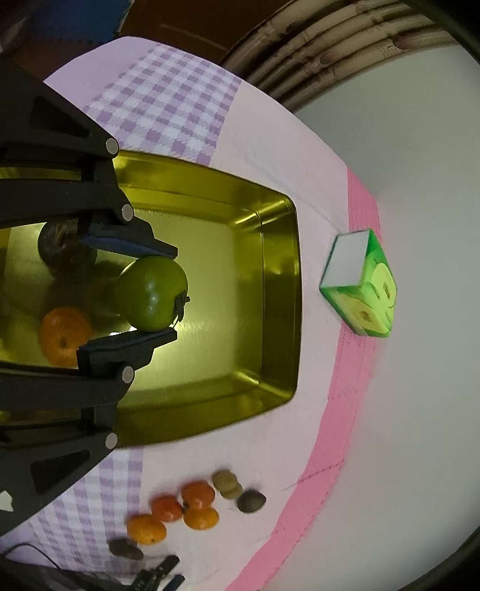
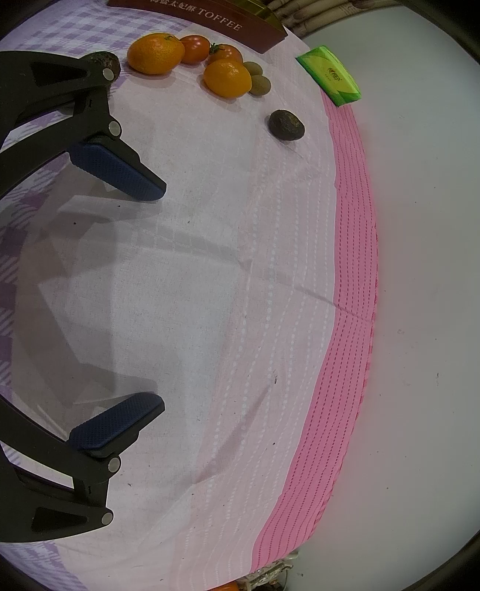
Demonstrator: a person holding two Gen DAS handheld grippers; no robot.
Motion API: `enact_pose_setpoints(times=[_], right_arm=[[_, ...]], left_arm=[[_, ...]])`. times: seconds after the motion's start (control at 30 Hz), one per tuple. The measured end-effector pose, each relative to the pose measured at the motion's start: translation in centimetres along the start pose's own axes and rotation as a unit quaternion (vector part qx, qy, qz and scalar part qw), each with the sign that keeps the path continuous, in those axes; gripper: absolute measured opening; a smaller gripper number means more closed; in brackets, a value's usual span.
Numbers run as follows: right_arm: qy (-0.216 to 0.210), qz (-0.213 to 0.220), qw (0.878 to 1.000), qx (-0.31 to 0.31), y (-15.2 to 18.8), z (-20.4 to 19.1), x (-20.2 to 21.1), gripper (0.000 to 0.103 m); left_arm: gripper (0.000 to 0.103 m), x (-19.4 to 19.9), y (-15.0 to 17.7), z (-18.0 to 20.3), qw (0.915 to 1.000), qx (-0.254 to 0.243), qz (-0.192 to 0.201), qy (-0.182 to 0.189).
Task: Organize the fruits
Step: 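Carry the green tomato into the gold tin and open the left gripper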
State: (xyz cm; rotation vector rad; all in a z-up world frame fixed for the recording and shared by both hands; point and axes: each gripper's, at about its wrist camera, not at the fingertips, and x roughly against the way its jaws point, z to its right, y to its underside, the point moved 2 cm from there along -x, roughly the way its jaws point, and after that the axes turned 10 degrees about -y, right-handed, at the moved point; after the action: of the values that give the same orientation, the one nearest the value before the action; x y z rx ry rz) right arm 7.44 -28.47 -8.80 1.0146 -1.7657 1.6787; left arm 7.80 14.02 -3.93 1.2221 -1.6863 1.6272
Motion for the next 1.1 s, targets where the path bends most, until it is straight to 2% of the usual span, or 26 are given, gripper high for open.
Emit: enact_pose_setpoints(times=[0.23, 1.1], right_arm=[[0.000, 0.000, 1.000, 0.000, 0.0, 0.0, 0.0, 0.103], [0.000, 0.000, 1.000, 0.000, 0.0, -0.1, 0.0, 0.103]], left_arm=[[0.033, -1.6, 0.4, -0.7, 0.9997, -0.002, -0.021, -0.010], [0.034, -3.8, 1.7, -0.9, 0.9987, -0.002, -0.042, -0.028]])
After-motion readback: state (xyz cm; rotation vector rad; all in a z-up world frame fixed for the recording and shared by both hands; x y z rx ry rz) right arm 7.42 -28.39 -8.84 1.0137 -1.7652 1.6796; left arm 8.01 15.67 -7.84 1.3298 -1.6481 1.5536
